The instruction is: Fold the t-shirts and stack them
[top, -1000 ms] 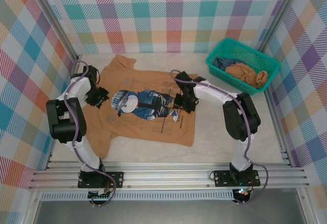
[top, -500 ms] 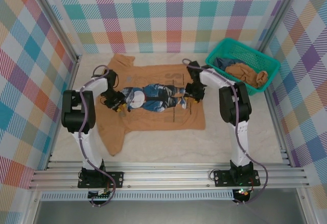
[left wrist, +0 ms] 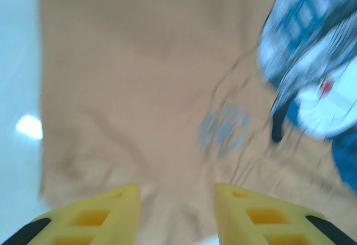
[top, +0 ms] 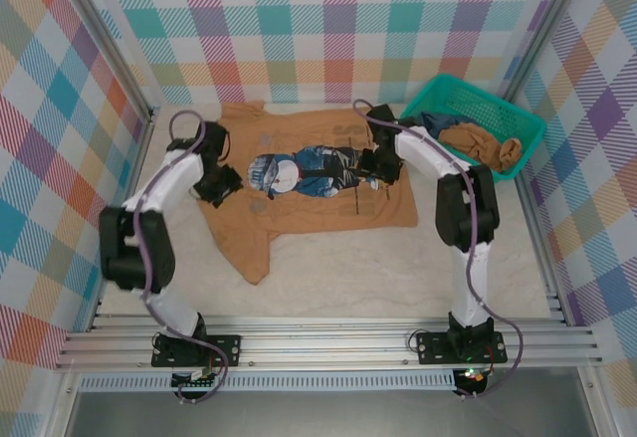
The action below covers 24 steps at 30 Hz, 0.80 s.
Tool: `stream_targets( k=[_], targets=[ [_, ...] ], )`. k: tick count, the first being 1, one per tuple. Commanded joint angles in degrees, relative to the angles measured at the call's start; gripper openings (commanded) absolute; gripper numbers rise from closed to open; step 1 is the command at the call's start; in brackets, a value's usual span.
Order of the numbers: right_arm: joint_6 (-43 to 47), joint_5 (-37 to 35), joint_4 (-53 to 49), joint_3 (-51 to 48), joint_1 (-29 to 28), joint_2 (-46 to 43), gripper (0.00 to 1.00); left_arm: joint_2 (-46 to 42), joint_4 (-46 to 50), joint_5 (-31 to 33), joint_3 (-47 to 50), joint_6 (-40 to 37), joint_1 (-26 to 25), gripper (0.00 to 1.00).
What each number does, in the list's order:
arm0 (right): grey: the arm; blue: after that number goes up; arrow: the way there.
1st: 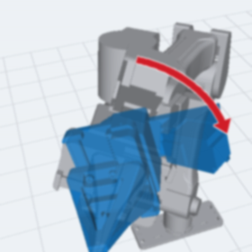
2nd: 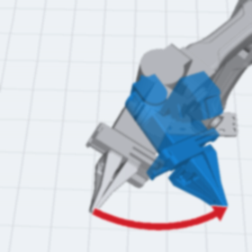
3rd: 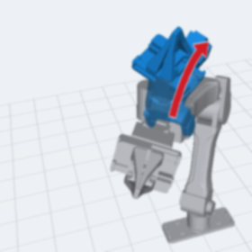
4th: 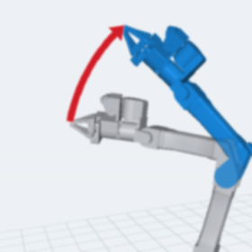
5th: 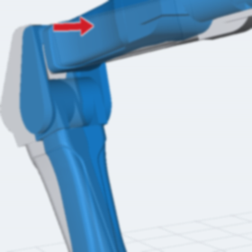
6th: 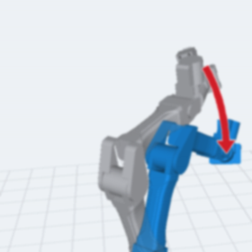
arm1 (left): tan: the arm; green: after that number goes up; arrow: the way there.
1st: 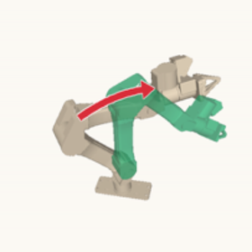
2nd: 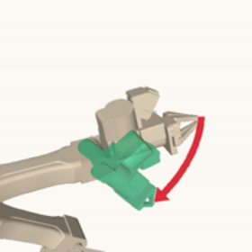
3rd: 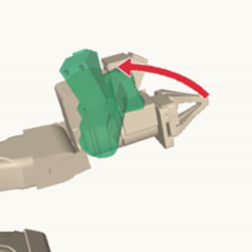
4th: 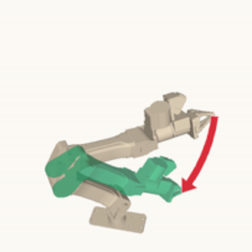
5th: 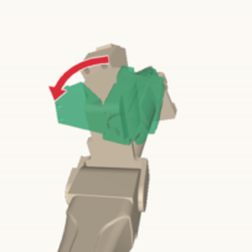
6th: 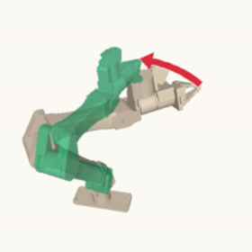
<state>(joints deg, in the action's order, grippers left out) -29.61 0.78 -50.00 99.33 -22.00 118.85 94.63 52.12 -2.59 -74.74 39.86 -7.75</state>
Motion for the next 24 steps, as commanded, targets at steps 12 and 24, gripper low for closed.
stream_targets(
  k=[12,24],
  targets=[
    [-3.1,11.2,8.0,-27.4,0.4,-19.2,0.50,-11.4,-0.8,-10.5,27.3,14.3,-15.0,0.35],
    [-3.3,7.1,9.4,-31.1,1.5,-18.2,0.49,-6.8,-2.9,-7.0,28.6,13.7,-17.7,0.03]
  ],
)
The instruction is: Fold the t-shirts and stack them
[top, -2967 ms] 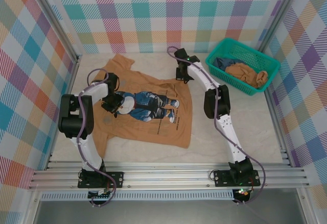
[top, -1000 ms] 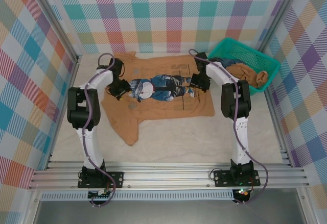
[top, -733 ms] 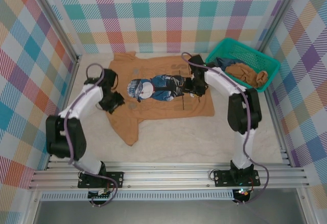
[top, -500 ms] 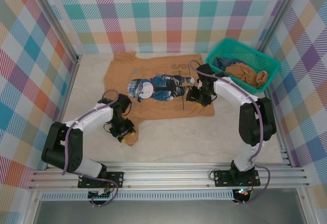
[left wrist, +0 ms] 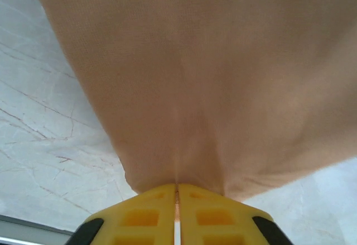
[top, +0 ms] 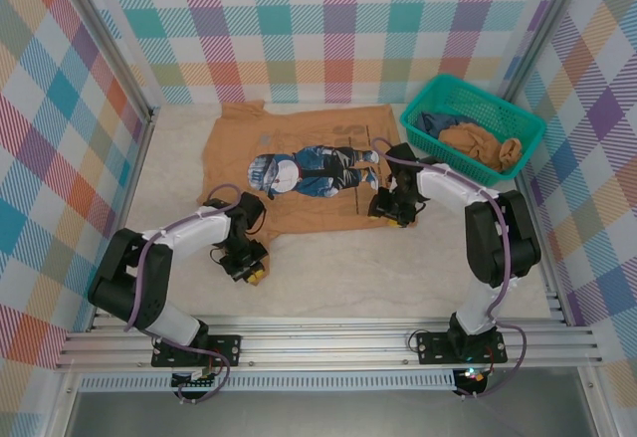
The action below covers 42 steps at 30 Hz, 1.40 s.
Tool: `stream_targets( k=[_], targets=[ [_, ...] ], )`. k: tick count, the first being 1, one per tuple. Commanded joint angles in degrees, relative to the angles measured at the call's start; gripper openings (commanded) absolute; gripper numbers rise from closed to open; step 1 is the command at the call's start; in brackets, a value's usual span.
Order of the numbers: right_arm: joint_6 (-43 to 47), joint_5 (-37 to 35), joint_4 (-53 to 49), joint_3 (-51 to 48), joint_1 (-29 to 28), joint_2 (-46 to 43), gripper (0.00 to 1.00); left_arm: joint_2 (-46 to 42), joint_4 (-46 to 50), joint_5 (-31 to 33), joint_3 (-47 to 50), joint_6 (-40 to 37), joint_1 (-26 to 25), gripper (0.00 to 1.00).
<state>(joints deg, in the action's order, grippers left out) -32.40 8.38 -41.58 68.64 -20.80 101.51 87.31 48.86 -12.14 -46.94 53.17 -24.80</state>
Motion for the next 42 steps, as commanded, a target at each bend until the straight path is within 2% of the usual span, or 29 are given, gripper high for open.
stream_targets(
  k=[1,5,10,12,13,14,17,20,23,25,29,34,38,42],
  targets=[
    [-0.5,-0.4,1.0,-0.5,0.2,-0.8,0.49,-0.1,1.7,4.3,0.1,0.1,-0.6,0.00],
    [0.4,-1.5,0.6,-0.7,-0.6,-1.7,0.49,-5.2,8.0,10.9,-4.0,-0.7,-0.6,0.00],
    [1.2,-1.3,0.3,-0.9,-1.6,-2.2,0.48,-6.7,13.0,12.9,-7.7,-2.5,-0.5,0.00],
    [1.4,-1.2,0.0,-0.8,-2.0,-2.3,0.48,-6.7,13.0,10.7,-7.4,-2.8,-0.6,0.01],
    [1.4,-1.0,0.0,-0.8,-2.2,-2.4,0.49,-6.5,12.7,8.7,-6.8,-2.4,-0.6,0.16],
    [1.4,-0.7,0.0,-0.9,-2.3,-2.5,0.49,-6.5,12.4,6.9,-6.0,-1.9,-0.6,0.25],
    [1.2,0.5,0.2,-0.8,-2.4,-2.5,0.49,-7.7,8.6,1.7,-1.6,1.6,-0.6,0.32],
    [1.2,2.4,0.0,-0.5,-2.5,-2.9,0.48,-7.6,4.7,-1.1,1.2,4.0,-0.6,0.33],
    [1.5,11.3,4.4,-2.0,-2.7,-4.6,0.49,-5.4,2.1,-2.4,2.4,4.6,-0.7,0.33],
    [1.0,22.0,11.4,-4.7,-3.1,-6.5,0.49,-4.2,0.3,-1.9,3.3,4.8,-0.7,0.32],
    [-0.7,31.6,19.3,-7.8,-6.0,-10.0,0.51,-1.5,-2.7,-0.7,4.7,4.8,-0.7,0.26],
    [-3.0,29.9,20.0,-10.5,-7.7,-10.8,0.50,-1.4,-1.8,4.4,3.8,3.9,-0.7,0.00],
    [-3.1,27.5,18.9,-10.8,-7.6,-10.6,0.49,-6.3,4.4,9.9,0.8,3.4,-0.7,0.00],
    [-1.7,24.6,15.7,-9.8,-7.7,-9.1,0.49,-10.6,10.4,12.0,-3.5,2.6,-0.4,0.00]
  ],
)
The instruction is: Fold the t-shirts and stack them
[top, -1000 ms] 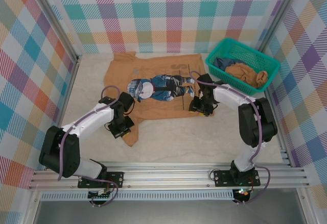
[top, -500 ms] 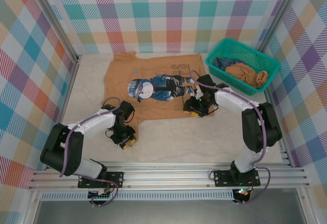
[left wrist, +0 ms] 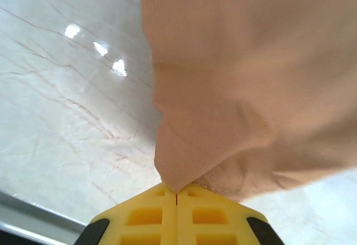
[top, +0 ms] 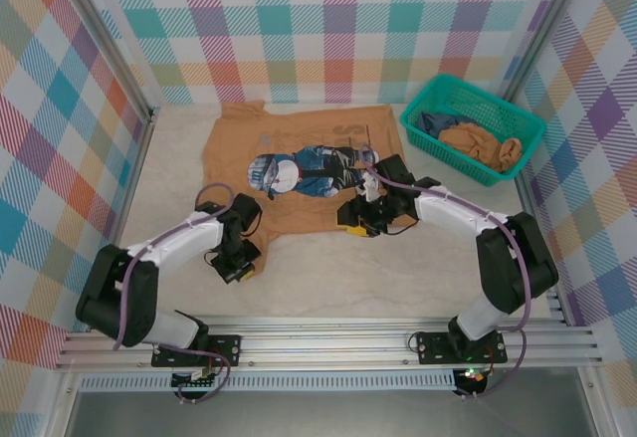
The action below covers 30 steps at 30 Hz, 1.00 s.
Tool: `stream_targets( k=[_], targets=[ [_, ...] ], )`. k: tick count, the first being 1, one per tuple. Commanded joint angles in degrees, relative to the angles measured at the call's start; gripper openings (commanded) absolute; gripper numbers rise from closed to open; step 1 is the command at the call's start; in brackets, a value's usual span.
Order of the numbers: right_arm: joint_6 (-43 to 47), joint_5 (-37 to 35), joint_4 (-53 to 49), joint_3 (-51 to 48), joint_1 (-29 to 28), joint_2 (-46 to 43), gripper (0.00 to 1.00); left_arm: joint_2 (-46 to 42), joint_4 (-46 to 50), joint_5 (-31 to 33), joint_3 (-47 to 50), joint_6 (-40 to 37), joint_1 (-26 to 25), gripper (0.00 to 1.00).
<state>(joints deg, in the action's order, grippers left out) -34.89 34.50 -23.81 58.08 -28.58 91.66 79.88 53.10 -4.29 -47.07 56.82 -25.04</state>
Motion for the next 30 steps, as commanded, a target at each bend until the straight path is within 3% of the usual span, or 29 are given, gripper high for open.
stream_targets(
  k=[1,5,12,21,28,30],
  targets=[
    [1.2,-2.7,-3.2,1.1,0.1,1.4,0.48,-3.9,7.4,4.3,-4.5,-1.4,0.1,0.00],
    [1.6,-4.9,-4.7,1.4,0.1,3.1,0.48,-5.1,10.5,4.6,-7.4,-3.5,2.5,0.00],
    [1.5,-5.3,-5.0,1.8,0.1,3.7,0.48,-2.1,10.0,5.3,-10.8,-10.6,11.0,0.00],
    [1.2,-5.8,-5.4,1.1,0.1,3.5,0.47,10.8,3.7,8.1,-15.0,-18.6,18.0,0.00],
    [0.9,-5.8,-5.4,1.0,0.1,3.4,0.47,19.5,1.5,15.4,-21.2,-22.8,20.2,0.00],
    [1.0,-5.8,-5.5,1.1,0.1,3.3,0.47,19.6,2.8,17.7,-21.9,-23.3,20.1,0.13]
  ],
)
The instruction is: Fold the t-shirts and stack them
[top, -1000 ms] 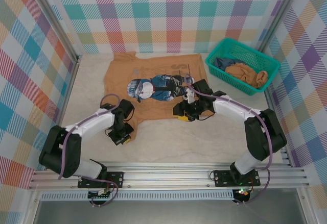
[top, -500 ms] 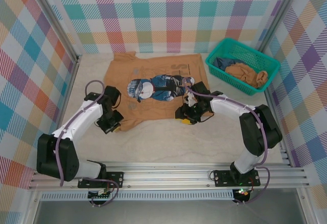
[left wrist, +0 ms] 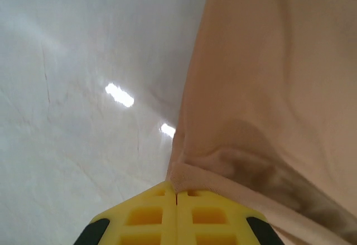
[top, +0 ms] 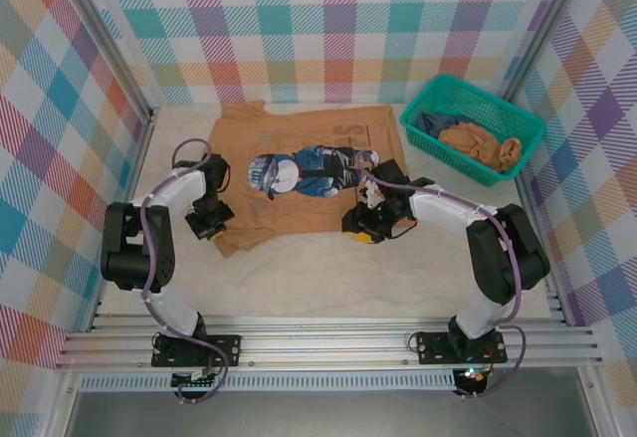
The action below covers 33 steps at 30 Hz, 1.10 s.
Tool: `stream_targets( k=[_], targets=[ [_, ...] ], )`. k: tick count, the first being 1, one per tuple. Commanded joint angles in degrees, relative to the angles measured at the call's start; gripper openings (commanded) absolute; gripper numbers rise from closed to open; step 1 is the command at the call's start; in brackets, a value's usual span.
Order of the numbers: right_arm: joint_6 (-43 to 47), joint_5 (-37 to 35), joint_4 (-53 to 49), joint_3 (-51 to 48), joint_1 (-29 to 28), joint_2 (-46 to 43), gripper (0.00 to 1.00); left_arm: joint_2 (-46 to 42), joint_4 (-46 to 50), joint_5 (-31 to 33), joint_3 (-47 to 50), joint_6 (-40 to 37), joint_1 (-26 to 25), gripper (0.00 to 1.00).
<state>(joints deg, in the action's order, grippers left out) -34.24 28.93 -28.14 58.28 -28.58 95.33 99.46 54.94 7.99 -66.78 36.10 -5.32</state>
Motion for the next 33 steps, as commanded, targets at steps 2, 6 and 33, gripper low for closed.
stream_targets(
  k=[2,6,33],
  targets=[
    [1.5,0.2,-1.0,1.2,-0.4,-1.2,0.48,-3.5,1.6,7.6,-1.6,-3.4,-1.3,0.26],
    [3.7,5.6,5.3,-0.3,-2.0,-5.5,0.49,-12.6,3.2,8.4,1.7,-5.1,-9.1,0.29],
    [-0.6,6.3,8.7,-3.9,-2.2,-9.3,0.48,-1.5,-9.0,3.3,9.1,-17.1,-23.6,0.29]
  ],
)
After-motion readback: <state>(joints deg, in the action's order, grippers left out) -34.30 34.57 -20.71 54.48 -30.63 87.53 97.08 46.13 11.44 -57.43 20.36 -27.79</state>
